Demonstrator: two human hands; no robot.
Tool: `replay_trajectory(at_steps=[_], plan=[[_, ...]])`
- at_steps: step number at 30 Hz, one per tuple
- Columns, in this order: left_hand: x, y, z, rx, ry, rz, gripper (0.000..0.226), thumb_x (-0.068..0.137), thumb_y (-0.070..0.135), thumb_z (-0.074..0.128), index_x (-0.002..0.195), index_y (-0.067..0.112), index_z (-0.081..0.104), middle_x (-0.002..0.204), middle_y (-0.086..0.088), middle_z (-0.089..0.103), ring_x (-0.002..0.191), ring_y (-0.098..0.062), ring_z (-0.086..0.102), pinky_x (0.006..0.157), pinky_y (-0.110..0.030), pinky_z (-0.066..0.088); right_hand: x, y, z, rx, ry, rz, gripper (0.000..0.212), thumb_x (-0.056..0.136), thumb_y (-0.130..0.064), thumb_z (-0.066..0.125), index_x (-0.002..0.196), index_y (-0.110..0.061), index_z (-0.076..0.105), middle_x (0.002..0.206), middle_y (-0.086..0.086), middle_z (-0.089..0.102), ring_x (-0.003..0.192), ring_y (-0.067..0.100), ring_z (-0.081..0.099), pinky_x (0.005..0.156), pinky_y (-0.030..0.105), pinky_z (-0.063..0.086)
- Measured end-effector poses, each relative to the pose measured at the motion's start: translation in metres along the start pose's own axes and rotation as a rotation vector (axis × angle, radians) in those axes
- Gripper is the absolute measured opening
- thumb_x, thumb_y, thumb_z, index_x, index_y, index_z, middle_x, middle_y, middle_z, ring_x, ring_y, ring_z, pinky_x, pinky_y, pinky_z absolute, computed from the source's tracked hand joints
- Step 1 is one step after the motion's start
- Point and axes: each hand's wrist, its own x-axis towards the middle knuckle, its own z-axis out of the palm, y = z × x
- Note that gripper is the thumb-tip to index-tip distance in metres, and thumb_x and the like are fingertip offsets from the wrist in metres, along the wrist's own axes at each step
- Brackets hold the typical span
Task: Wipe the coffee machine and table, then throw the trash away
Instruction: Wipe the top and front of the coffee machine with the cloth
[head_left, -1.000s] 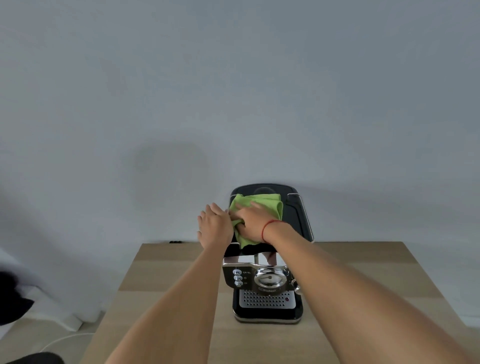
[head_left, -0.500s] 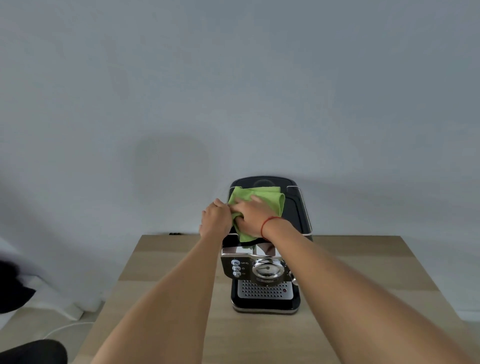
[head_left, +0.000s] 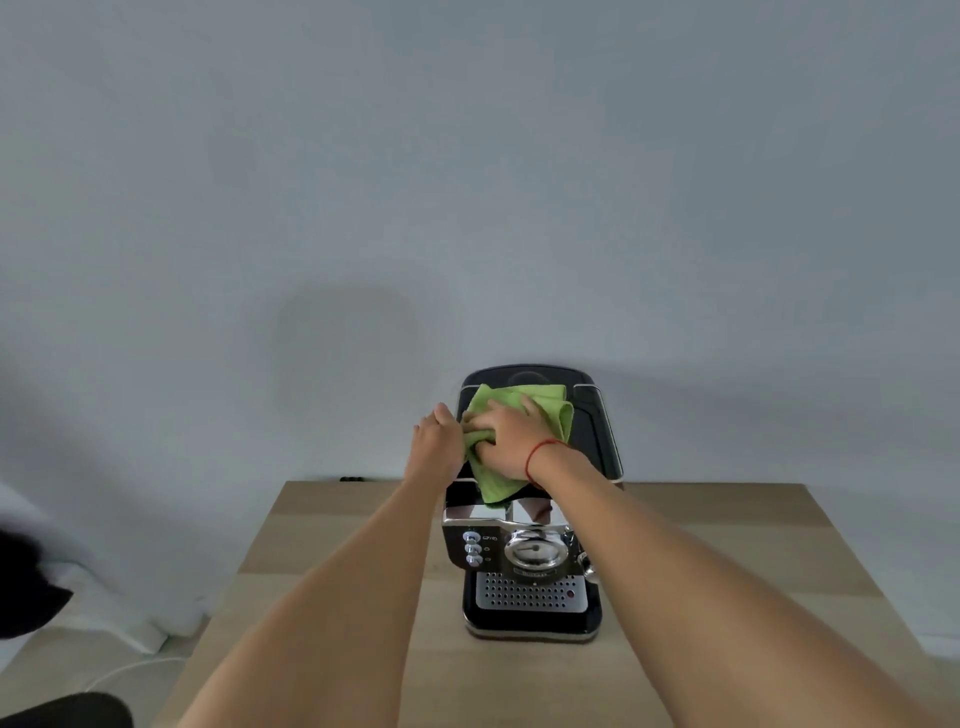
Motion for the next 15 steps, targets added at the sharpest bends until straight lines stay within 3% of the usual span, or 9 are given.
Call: replay_trajectory(at_steps=[2, 4, 6, 8, 13, 15], plan=[[0.002, 0.003, -0.001, 0.028, -0.062, 0.021, 0.053, 0.1, 0.034, 0.013, 0.128, 0.007, 0.049, 0.134, -0.017, 0.051, 0.126, -0.033, 0.042, 0.109, -0.048, 0.031, -0.006, 0.003, -0.004, 0.156, 0.157, 0.037, 0.041, 0.084, -0.014, 0.045, 0.112, -0.037, 0.064, 0.121, -0.006, 0.064, 0.127, 0.019, 0.046, 0.112, 0.038, 0.029], [0.005, 0.008, 0.0, 0.021, -0.082, 0.01, 0.063, 0.096, 0.05, 0.015, 0.137, 0.014, 0.047, 0.14, -0.01, 0.048, 0.131, -0.03, 0.04, 0.112, -0.048, 0.029, -0.009, 0.019, -0.005, 0.19, 0.34, 0.066, 0.039, 0.085, -0.014, 0.049, 0.119, -0.029, 0.061, 0.123, -0.002, 0.062, 0.122, 0.021, 0.05, 0.105, 0.04, 0.039], [0.01, 0.011, 0.002, -0.013, -0.105, -0.012, 0.066, 0.096, 0.052, 0.016, 0.139, 0.012, 0.046, 0.142, -0.011, 0.047, 0.132, -0.029, 0.041, 0.113, -0.046, 0.029, -0.01, 0.035, -0.005, 0.055, 0.274, 0.212, 0.053, 0.089, -0.034, 0.049, 0.14, -0.027, 0.039, 0.149, 0.005, 0.036, 0.142, 0.024, 0.025, 0.117, 0.045, 0.021], [0.018, 0.01, 0.005, -0.014, -0.124, -0.056, 0.066, 0.099, 0.049, 0.015, 0.139, 0.006, 0.045, 0.141, -0.015, 0.047, 0.131, -0.031, 0.043, 0.113, -0.045, 0.029, -0.004, 0.041, -0.005, -0.023, 0.139, 0.32, 0.063, 0.09, -0.047, 0.042, 0.147, -0.029, 0.023, 0.159, 0.007, 0.01, 0.148, 0.025, 0.0, 0.12, 0.046, 0.005], [0.035, 0.0, 0.011, -0.025, -0.083, -0.13, 0.067, 0.1, 0.047, 0.012, 0.143, 0.003, 0.039, 0.143, -0.018, 0.045, 0.132, -0.033, 0.042, 0.114, -0.044, 0.028, 0.02, 0.022, -0.007, -0.056, 0.121, 0.094, 0.044, 0.092, -0.032, 0.041, 0.136, -0.031, 0.045, 0.153, -0.007, 0.032, 0.147, 0.021, 0.007, 0.12, 0.043, 0.002], [0.037, -0.002, 0.011, -0.045, -0.068, -0.143, 0.066, 0.1, 0.046, 0.012, 0.143, 0.004, 0.039, 0.142, -0.018, 0.045, 0.131, -0.033, 0.042, 0.114, -0.045, 0.028, 0.017, 0.022, -0.006, -0.057, 0.136, 0.061, 0.042, 0.092, -0.027, 0.042, 0.134, -0.029, 0.049, 0.151, -0.005, 0.036, 0.147, 0.018, 0.012, 0.12, 0.041, 0.002]])
